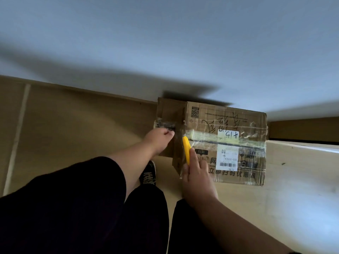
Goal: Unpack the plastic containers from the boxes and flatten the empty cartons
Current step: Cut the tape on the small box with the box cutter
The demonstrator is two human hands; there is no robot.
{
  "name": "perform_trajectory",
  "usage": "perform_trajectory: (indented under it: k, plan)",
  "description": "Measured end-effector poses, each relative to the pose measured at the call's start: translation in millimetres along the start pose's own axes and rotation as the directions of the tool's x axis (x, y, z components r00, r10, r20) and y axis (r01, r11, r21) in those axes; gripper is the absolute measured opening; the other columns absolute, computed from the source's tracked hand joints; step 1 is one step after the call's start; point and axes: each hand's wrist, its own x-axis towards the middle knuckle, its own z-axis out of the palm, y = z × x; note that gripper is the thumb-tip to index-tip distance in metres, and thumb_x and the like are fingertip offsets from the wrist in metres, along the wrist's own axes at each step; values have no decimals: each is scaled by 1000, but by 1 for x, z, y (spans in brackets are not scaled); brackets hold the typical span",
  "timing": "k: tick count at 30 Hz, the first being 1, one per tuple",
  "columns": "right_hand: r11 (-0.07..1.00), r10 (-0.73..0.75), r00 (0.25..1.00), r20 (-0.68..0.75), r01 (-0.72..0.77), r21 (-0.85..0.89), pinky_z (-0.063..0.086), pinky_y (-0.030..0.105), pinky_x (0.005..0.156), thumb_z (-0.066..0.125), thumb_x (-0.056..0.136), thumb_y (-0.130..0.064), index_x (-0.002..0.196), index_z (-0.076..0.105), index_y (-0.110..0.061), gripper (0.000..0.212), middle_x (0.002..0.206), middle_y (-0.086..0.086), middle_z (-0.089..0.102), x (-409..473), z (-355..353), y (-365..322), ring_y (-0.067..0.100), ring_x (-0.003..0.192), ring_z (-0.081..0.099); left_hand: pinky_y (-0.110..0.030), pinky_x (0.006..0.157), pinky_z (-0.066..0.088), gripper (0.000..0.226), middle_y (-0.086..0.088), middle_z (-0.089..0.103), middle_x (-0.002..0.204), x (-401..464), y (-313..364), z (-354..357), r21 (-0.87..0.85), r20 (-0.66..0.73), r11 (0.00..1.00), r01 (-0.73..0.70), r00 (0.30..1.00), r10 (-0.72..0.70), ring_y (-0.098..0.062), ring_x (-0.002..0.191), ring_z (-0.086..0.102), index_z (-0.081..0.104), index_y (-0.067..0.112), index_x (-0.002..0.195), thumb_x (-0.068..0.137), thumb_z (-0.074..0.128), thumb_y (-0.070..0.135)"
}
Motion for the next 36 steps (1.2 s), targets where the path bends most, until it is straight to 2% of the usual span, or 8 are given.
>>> perform_trajectory:
  k: [5, 9, 13, 15, 18, 24, 28, 36]
  plan:
    - [998, 56, 998, -13, -56, 24, 50, 42, 86, 27, 105, -35, 157, -8, -30, 62, 141, 14, 33, 13, 11, -14, 32, 110, 58, -31, 89, 46, 42, -3, 67, 120, 23, 18, -18, -45, -45, 998, -47, 998, 45, -24, 114, 60, 67, 19, 122, 98, 51, 49]
    - [997, 77, 995, 70, -78, 0, 49, 41, 88, 27, 106, -30, 156, -16, -26, 66, 157, 17, 23, 18, 8, -22, 34, 121, 54, -33, 86, 39, 46, -3, 65, 122, 31, 29, -18, -164, -23, 986, -4, 1000, 0, -23, 116, 57, 65, 18, 123, 96, 52, 53]
    - [996, 81, 994, 72, -82, 16, 49, 43, 88, 27, 105, -34, 155, -18, -27, 67, 163, 11, 18, 22, 8, -29, 34, 121, 58, -33, 88, 38, 50, -4, 65, 126, 35, 36, -14, -171, 40, 985, -16, 999, 23, -23, 118, 57, 67, 18, 122, 91, 59, 56]
    - [996, 81, 994, 70, -83, 13, 50, 42, 82, 27, 104, -37, 155, -18, -27, 68, 157, 16, 33, 26, 11, -31, 34, 110, 64, -32, 89, 39, 53, -5, 66, 126, 38, 40, -11, -141, 46, 989, -41, 998, 48, -25, 119, 58, 69, 17, 119, 87, 62, 59]
    - [995, 92, 994, 60, -93, 25, 48, 39, 72, 24, 105, -40, 154, -20, -26, 68, 122, 15, 62, 30, 15, -34, 32, 97, 66, -32, 85, 43, 56, -5, 68, 120, 42, 44, -7, -78, 7, 995, -61, 998, 62, -25, 113, 61, 71, 16, 117, 83, 66, 61]
    - [985, 115, 990, 82, -124, 119, 42, 36, 70, 24, 106, -39, 156, -17, -25, 66, 120, 14, 64, 34, 10, -41, 33, 100, 65, -32, 83, 45, 57, -4, 69, 117, 46, 46, -5, -16, -22, 998, -55, 998, 54, -24, 109, 62, 70, 16, 118, 82, 68, 60]
    - [969, 151, 986, 73, -163, 186, 40, 36, 72, 25, 105, -40, 156, -15, -28, 65, 123, 15, 63, 30, 13, -43, 35, 102, 63, -31, 80, 47, 49, -4, 71, 104, 45, 49, -3, 7, -33, 997, -76, 997, 77, -22, 98, 64, 73, 14, 108, 83, 69, 56]
    - [922, 229, 968, 101, -249, 296, 55, 44, 78, 26, 104, -39, 155, -13, -33, 65, 111, 13, 65, 14, 24, -47, 32, 92, 65, -43, 86, 56, 42, -7, 73, 93, 43, 54, 2, 66, -102, 994, -91, 990, 97, -25, 89, 67, 76, 11, 96, 89, 65, 50]
